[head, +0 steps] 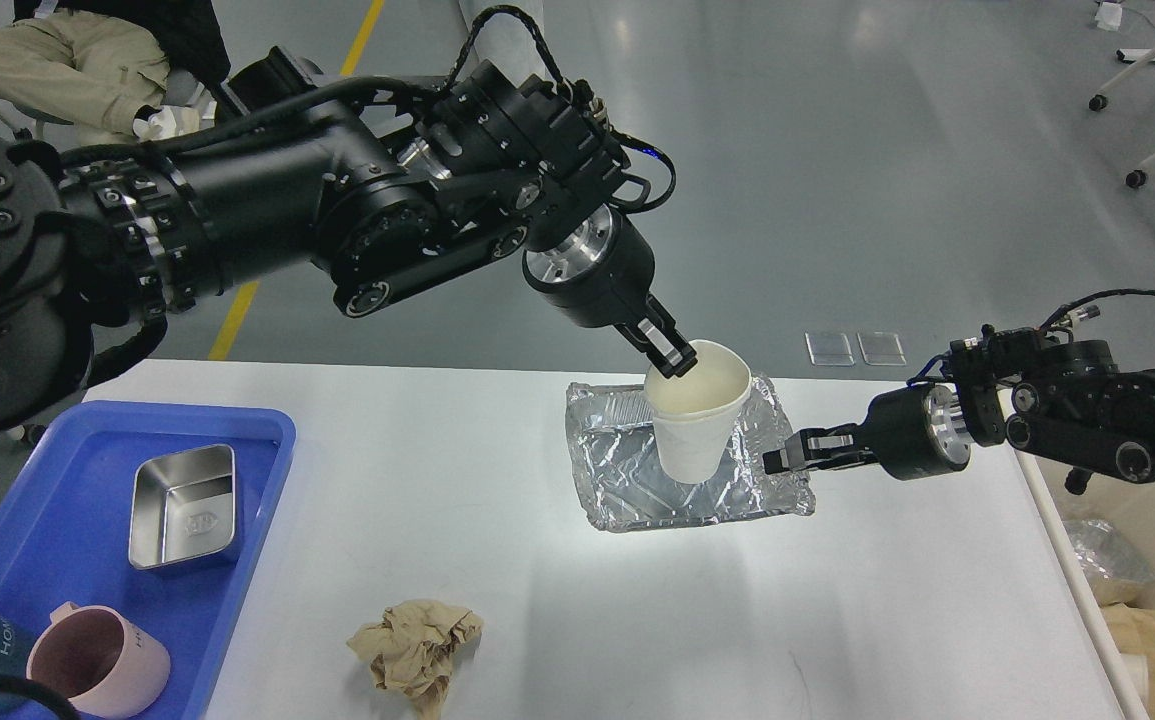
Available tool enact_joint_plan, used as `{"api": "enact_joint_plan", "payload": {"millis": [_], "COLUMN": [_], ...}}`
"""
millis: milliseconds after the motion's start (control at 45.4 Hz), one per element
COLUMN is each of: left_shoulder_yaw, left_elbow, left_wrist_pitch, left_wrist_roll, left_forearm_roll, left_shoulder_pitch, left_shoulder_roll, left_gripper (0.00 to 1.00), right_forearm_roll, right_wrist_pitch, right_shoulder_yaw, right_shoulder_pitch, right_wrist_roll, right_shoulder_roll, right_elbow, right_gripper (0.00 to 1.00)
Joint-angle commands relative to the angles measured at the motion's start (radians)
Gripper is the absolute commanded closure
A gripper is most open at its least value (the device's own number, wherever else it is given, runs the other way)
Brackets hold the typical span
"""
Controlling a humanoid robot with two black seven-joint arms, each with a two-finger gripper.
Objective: Tidy desktop
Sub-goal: 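Lower the paper cup into the foil tray and open the left gripper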
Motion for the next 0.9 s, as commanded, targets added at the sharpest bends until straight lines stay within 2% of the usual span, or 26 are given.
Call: {"api": "enact_joint_plan", "payload": {"millis": [0, 220, 727, 837, 881], "left_shoulder_yaw": [0.014, 0.016, 0.014, 0.013, 0.013], "left_elbow": [0.007, 0.038, 0.061, 0.063, 0.063], "left_wrist_pitch": [0.031, 0.085, 0.092, 0.092, 0.092], "left_wrist_roll": [0.010, 0.039, 0.042, 0.042, 0.042], "left_forearm_roll": [0.001, 0.002, 0.001, -0.006, -0.013], "left_shoulder_pitch": [0.010, 0.046, 0.077, 0.074, 0.071], "left_shoulder_roll": [-0.013, -0.025, -0.052, -0.052, -0.052], "left_gripper": [0.94, 0.90, 0.87, 0.81, 0.75], "right_forearm_roll": [0.000, 0.003, 0.003, 0.003, 0.003], "right_wrist_pitch": [0.001, 0.001, 0.001, 0.001, 0.001], "right_shoulder_yaw": [0.002, 0.000, 0.000, 0.000, 0.000], "right_shoulder_pitch": [0.008, 0.016, 0.017, 0.017, 0.017], "right_wrist_roll": [0.000, 0.000, 0.000, 0.000, 0.000], "right_shoulder_roll": [0.003, 0.003, 0.003, 0.003, 0.003], "right_elbow": [0.001, 0.004, 0.007, 0.005, 0.005], "right_gripper": [1.00, 1.00, 1.00, 1.00, 1.00]}}
